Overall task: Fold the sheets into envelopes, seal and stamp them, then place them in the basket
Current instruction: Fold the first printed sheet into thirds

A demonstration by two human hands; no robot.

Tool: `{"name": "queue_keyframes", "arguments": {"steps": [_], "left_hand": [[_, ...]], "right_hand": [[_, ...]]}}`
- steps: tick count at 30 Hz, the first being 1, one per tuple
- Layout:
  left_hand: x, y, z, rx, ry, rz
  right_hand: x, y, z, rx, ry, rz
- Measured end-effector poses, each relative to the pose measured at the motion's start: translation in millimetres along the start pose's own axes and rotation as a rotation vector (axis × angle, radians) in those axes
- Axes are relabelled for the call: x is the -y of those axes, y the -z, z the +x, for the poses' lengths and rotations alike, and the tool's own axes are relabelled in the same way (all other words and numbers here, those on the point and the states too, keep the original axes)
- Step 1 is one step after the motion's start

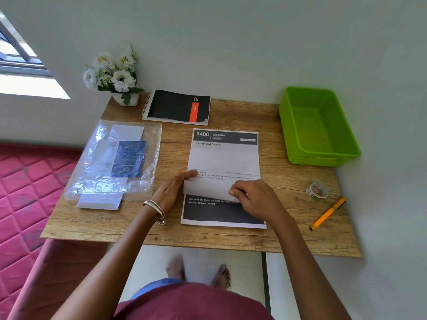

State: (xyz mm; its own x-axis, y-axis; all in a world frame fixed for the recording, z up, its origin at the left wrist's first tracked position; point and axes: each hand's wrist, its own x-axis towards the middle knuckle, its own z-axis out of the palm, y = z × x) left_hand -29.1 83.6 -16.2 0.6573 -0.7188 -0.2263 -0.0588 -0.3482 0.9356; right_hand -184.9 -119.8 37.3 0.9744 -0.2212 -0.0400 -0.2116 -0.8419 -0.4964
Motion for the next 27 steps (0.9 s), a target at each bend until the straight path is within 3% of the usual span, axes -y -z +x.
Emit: {"name": "queue_keyframes", "arguments": {"steps": [4, 8, 11, 15, 18, 27], "left_hand": [[-9, 0, 2, -0.059, -0.026, -0.003], [-6, -12, 4, -0.201, -0.035, 0.211], [4, -19, 11, -0.26, -0.065, 0.459], [7, -20, 14, -0.244, -0.066, 0.463], [7, -20, 13, -0.212, -0.116, 0.615], [4, -13, 13, -0.108, -0.131, 0.804]], "right_hand": [[5, 2, 25, -0.161, 0.006, -0.285], [1, -18, 43, -0.32, -0.081, -0.398], [7, -38, 43, -0.261, -0.08, -0.304], [17, -69, 32, -0.098, 0.019, -0.241], [18, -82, 28, -0.018, 0.067, -0.223], [-27, -70, -7, 0.023, -0.188, -0.231]]}}
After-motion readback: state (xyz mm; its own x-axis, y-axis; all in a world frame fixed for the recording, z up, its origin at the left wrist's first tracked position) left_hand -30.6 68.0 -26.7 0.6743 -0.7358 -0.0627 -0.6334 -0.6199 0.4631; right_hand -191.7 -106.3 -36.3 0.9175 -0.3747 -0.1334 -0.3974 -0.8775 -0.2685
